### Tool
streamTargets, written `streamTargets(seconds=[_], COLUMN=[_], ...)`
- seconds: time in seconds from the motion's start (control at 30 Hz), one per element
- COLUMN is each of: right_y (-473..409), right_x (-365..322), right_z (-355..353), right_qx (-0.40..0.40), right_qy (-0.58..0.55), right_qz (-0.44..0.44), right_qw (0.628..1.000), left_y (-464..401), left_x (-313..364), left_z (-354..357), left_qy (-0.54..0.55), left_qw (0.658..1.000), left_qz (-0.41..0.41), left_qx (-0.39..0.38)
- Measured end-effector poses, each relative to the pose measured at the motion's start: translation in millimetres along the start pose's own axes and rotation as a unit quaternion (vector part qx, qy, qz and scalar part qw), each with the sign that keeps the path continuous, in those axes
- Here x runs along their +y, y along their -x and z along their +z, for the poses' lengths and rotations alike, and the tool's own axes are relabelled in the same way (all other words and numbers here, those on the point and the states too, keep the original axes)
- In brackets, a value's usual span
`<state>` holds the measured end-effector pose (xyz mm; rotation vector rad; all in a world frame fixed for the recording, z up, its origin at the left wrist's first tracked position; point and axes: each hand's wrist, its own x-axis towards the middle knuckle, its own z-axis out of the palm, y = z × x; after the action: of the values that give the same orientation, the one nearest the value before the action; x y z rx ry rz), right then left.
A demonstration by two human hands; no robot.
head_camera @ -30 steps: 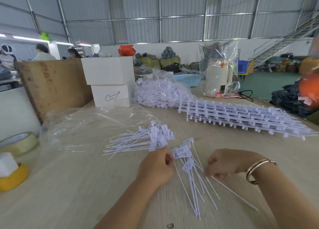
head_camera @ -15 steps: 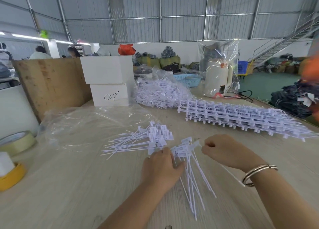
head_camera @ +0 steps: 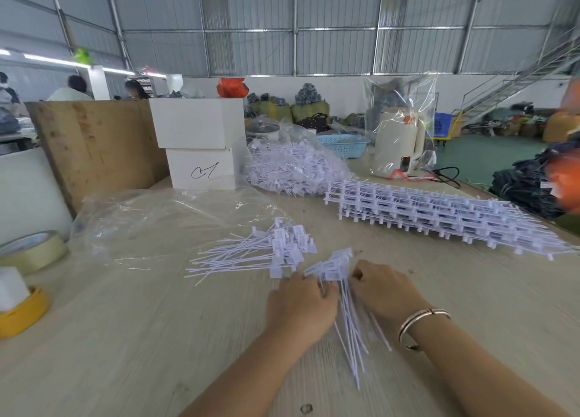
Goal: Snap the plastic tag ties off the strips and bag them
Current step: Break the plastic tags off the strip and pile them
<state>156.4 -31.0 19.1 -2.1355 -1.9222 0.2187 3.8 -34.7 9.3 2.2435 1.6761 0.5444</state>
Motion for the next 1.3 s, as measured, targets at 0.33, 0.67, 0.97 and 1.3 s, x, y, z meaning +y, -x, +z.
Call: streamTargets(seconds=[0.33, 0.67, 0.97, 1.3], right_y=[15, 3, -14, -31], right_x=[-26, 2, 36, 36], right_z=[-1, -20, -14, 3], right_qx=[-0.072, 0.214, 0.270, 0.204], right_qy=[-0.064, -0.319, -0.413, -0.404], right_qz=[-0.126, -0.092, -0.001, 0.011], right_qw=[0.987, 0.919, 0.870, 0.892], left_y=[-3, 0, -21, -73], left_x=[-8, -18, -43, -131], left_z=[-12, -17, -63, -74], left_qy=[0.007, -0.169, -0.058, -0.243], left_qw=[0.999, 0.982, 0.986, 0.960], left_qz=[-0.004, 0.071, 0.149, 0.105], left_qx=[-0.053, -0.044, 0.040, 0.089])
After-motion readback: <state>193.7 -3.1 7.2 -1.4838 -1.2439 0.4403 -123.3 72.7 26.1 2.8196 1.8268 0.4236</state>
